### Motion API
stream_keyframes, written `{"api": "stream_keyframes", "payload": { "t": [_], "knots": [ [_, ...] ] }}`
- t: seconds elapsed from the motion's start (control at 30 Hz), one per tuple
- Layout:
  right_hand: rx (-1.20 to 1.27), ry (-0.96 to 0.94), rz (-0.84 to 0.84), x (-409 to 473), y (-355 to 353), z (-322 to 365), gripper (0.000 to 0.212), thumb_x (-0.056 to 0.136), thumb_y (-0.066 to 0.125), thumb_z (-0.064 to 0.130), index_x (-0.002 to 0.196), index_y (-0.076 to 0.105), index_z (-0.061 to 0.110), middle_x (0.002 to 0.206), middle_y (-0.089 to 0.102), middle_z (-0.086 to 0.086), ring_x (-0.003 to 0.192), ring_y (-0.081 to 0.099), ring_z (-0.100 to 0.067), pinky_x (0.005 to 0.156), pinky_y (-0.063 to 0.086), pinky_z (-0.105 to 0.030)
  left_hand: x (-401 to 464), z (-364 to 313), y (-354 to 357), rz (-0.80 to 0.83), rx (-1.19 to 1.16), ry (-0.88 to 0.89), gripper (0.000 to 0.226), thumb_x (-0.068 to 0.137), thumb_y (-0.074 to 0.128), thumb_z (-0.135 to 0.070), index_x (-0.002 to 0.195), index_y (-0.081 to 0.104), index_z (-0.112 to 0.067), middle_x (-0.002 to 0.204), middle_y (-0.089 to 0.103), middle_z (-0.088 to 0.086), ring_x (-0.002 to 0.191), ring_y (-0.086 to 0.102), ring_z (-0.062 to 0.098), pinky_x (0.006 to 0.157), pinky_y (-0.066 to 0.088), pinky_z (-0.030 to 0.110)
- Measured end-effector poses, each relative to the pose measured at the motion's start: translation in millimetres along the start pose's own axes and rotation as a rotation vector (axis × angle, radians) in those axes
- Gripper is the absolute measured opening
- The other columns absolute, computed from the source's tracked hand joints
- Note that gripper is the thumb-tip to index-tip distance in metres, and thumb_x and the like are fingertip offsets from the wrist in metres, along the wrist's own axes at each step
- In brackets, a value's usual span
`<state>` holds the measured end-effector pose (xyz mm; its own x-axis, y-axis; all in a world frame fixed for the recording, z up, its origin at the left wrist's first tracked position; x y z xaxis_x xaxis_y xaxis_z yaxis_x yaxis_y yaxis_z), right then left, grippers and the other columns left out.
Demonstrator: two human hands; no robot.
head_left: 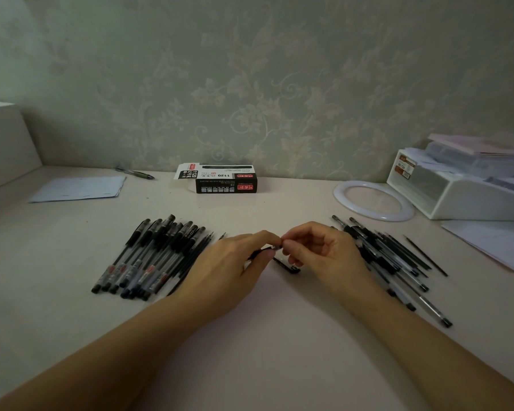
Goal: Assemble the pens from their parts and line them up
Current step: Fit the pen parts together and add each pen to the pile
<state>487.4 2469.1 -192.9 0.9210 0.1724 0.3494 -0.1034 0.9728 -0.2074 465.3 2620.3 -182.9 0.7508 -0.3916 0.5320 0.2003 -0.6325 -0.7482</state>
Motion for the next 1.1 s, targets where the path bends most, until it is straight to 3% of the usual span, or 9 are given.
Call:
{"api": "stream_keyframes", "payload": {
  "t": [0.17,0.3,0.4,0.57,0.7,0.97,1.1],
  "knots": [
    [0.034,0.026,0.041,0.3,2.3,-3.2,0.011,0.085,0.071,-0.001,0.093,0.072,0.005,0.081,0.075,-0.008,0.074,0.069,-0.014,0.068,0.055,-0.021,-1.1,1.7,0.3,-0.004,0.047,-0.017,0.011,0.097,0.049,-0.037,0.107,0.054,-0.039,0.068,0.046,-0.031,0.068,0.05,-0.011,0.049,0.026,0.013],
    [0.066,0.048,0.059,0.3,3.7,-6.3,0.011,0.084,0.072,-0.002,0.093,0.072,0.004,0.078,0.073,-0.007,0.072,0.067,-0.012,0.068,0.053,-0.019,-0.4,3.4,1.5,0.004,0.062,-0.032,0.014,0.095,0.048,-0.041,0.107,0.054,-0.037,0.07,0.048,-0.025,0.069,0.051,-0.007,0.05,0.036,0.02],
    [0.062,0.05,0.068,0.4,3.8,-7.6,0.011,0.083,0.072,-0.002,0.093,0.072,0.003,0.074,0.071,0.0,0.07,0.066,-0.009,0.067,0.052,-0.017,0.9,2.1,1.7,0.025,0.031,-0.012,0.016,0.096,0.049,-0.038,0.107,0.06,-0.032,0.082,0.058,-0.017,0.07,0.052,0.003,0.06,0.046,0.029],
    [0.008,0.046,0.062,0.2,2.3,-7.8,0.01,0.083,0.074,0.003,0.091,0.074,0.008,0.078,0.072,-0.003,0.073,0.066,-0.011,0.069,0.051,-0.018,2.4,2.5,3.5,0.03,0.01,0.013,0.023,0.099,0.047,-0.025,0.112,0.065,-0.022,0.084,0.057,-0.009,0.074,0.051,0.008,0.066,0.044,0.031],
    [-0.063,0.042,0.064,0.0,2.7,-8.0,0.004,0.088,0.071,0.012,0.09,0.074,0.01,0.077,0.073,-0.003,0.072,0.065,-0.012,0.068,0.051,-0.018,2.8,0.7,-1.4,-0.01,0.044,0.037,0.02,0.096,0.053,-0.022,0.111,0.067,-0.021,0.083,0.055,-0.011,0.072,0.044,0.003,0.065,0.038,0.021],
    [-0.256,0.017,0.028,0.0,4.8,-8.2,0.044,0.093,0.052,0.049,0.069,0.065,0.014,0.059,0.063,0.009,0.058,0.058,-0.004,0.062,0.045,-0.017,2.9,-3.9,-1.4,-0.026,0.044,0.044,0.02,0.095,0.055,-0.025,0.112,0.067,-0.024,0.085,0.058,-0.01,0.07,0.047,0.005,0.063,0.044,0.026],
    [-0.228,0.019,0.02,1.4,3.2,-8.6,0.023,0.088,0.062,0.047,0.083,0.069,0.025,0.074,0.068,0.011,0.065,0.06,-0.003,0.063,0.047,-0.015,2.7,-0.1,-3.2,-0.046,0.04,0.029,0.019,0.095,0.056,-0.025,0.11,0.067,-0.024,0.082,0.056,-0.012,0.067,0.047,0.005,0.059,0.042,0.026]
  ]
}}
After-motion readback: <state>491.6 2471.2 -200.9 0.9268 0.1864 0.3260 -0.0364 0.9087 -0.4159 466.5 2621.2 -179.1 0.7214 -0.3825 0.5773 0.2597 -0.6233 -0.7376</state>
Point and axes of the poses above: each hand's wrist, its own x-axis towards the middle knuckle, its own y-axis out of the palm, z = x × y, the point moved 7 cm from there along x, towards the middle knuckle
